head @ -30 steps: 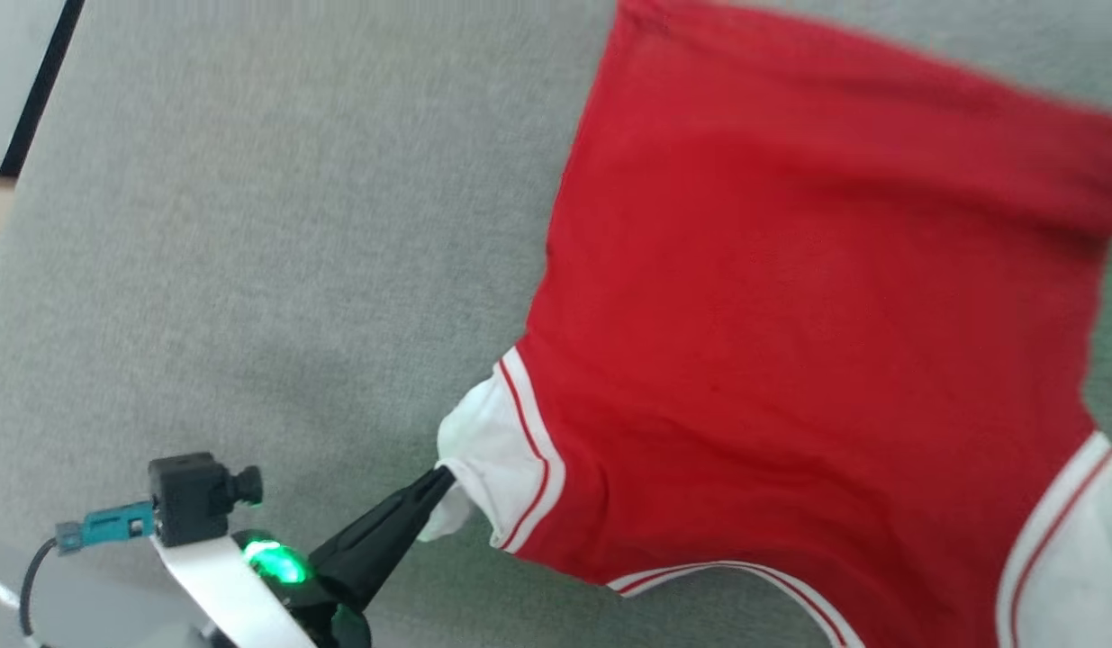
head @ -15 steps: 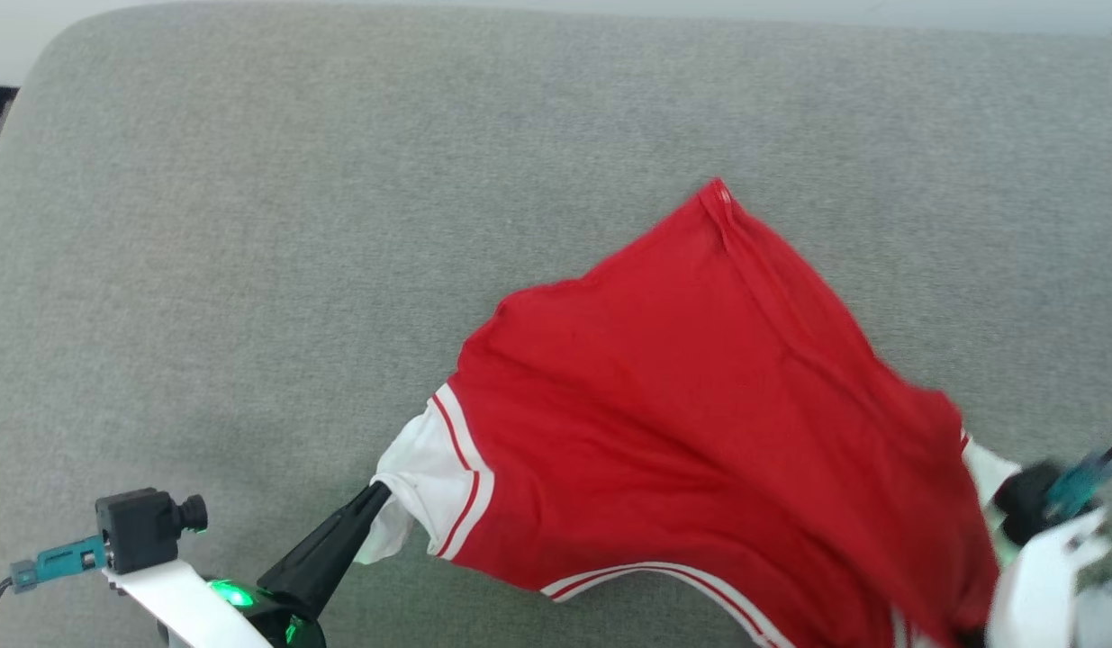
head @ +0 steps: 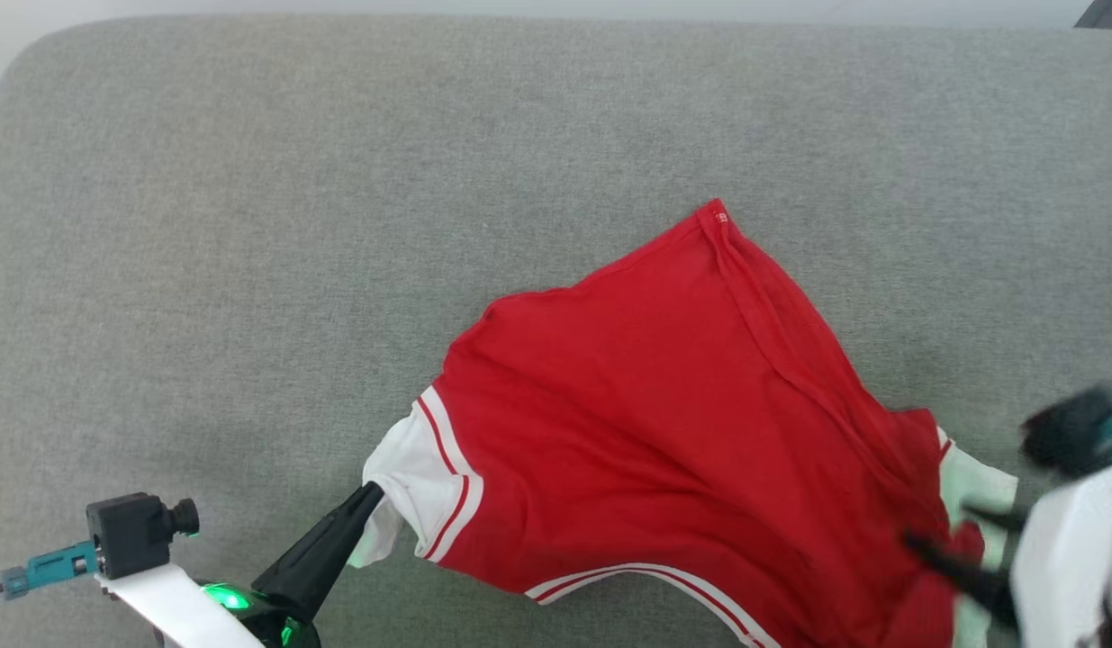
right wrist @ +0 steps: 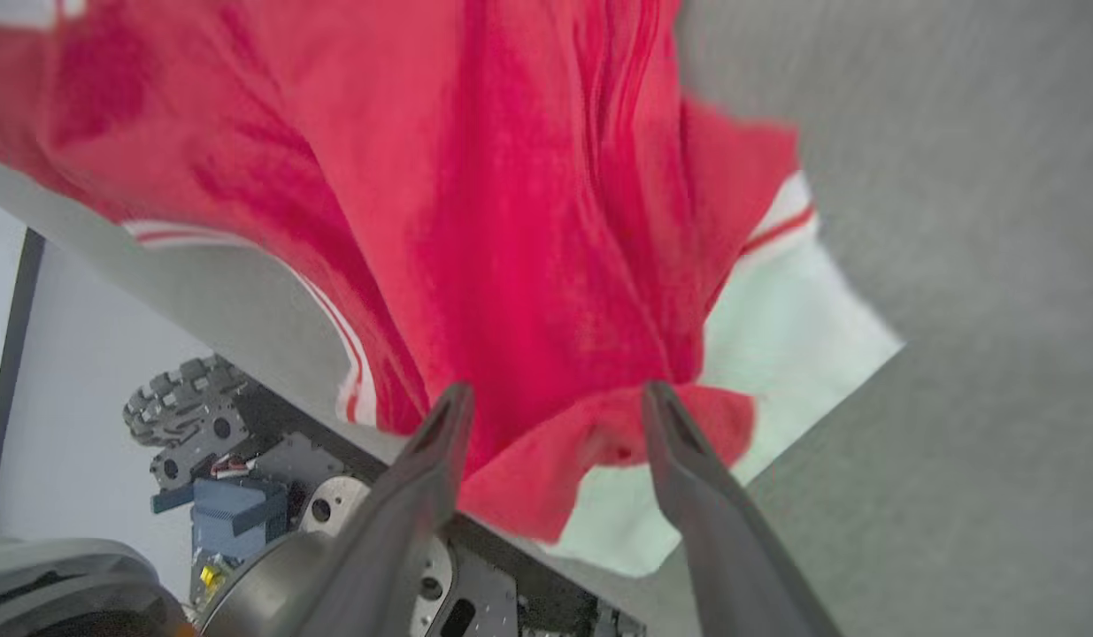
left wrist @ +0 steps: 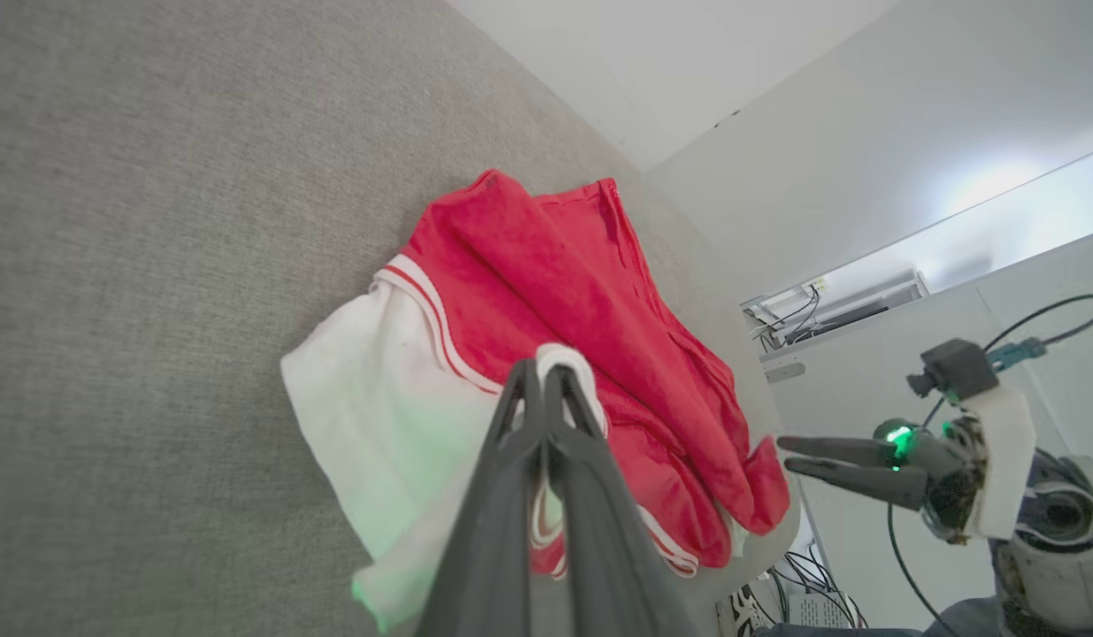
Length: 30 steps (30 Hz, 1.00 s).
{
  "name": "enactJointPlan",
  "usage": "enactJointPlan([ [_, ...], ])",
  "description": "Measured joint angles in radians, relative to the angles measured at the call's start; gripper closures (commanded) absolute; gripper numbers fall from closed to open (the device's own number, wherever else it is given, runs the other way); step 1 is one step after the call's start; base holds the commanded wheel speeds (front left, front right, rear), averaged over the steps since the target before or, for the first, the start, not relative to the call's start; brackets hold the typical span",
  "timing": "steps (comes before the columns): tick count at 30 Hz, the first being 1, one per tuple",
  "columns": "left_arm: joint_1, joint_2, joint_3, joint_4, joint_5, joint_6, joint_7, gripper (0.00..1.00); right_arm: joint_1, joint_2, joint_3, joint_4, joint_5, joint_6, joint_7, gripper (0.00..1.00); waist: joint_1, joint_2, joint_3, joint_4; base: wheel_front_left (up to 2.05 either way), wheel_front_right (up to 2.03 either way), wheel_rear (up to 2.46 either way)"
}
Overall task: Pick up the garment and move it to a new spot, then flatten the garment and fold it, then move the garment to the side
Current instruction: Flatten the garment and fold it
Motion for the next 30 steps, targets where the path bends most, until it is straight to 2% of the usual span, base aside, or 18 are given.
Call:
enactJointPlan([
  [3,-0.002,-0.009,0.005,-0.014,0.000,0.000,0.000,1.00,-0.102,-0.004,-0.062,-0.077,0.042,0.000,0.042,0.00,0.0000,0.0000,0.013,0.008,0.00,0.00,0.00],
  [7,-0.013,-0.018,0.013,-0.033,0.012,0.000,0.000,1.00,-0.313,0.012,-0.087,-0.071,0.005,0.000,0.071,0.00,0.0000,0.0000,0.046,0.020,0.00,0.00,0.00],
  [13,-0.075,-0.041,-0.014,-0.040,0.027,0.000,0.000,1.00,-0.615,0.039,0.080,0.151,-0.134,0.000,-0.004,0.00,0.0000,0.0000,0.106,0.056,0.00,0.00,0.00],
  [18,-0.123,-0.070,-0.044,-0.038,0.027,0.000,0.000,1.00,-0.770,0.035,0.227,0.370,-0.205,0.000,-0.068,0.00,0.0000,-0.0001,0.152,0.105,0.00,0.00,0.00],
  [24,-0.158,-0.106,-0.065,-0.021,0.024,0.000,0.000,1.00,-0.840,0.013,0.326,0.579,-0.227,0.000,-0.096,0.00,0.0000,0.0000,0.190,0.163,0.00,0.00,0.00],
  [29,-0.171,-0.130,-0.080,-0.004,0.024,0.000,0.000,1.00,-0.856,-0.020,0.382,0.645,-0.198,0.000,-0.098,0.02,0.0000,0.0000,0.192,0.189,0.00,0.00,0.00],
  [30,-0.172,-0.131,-0.082,0.001,0.025,0.000,0.000,1.00,-0.856,-0.020,0.384,0.656,-0.188,0.000,-0.107,0.50,0.0000,0.0000,0.187,0.190,0.00,0.00,0.00],
])
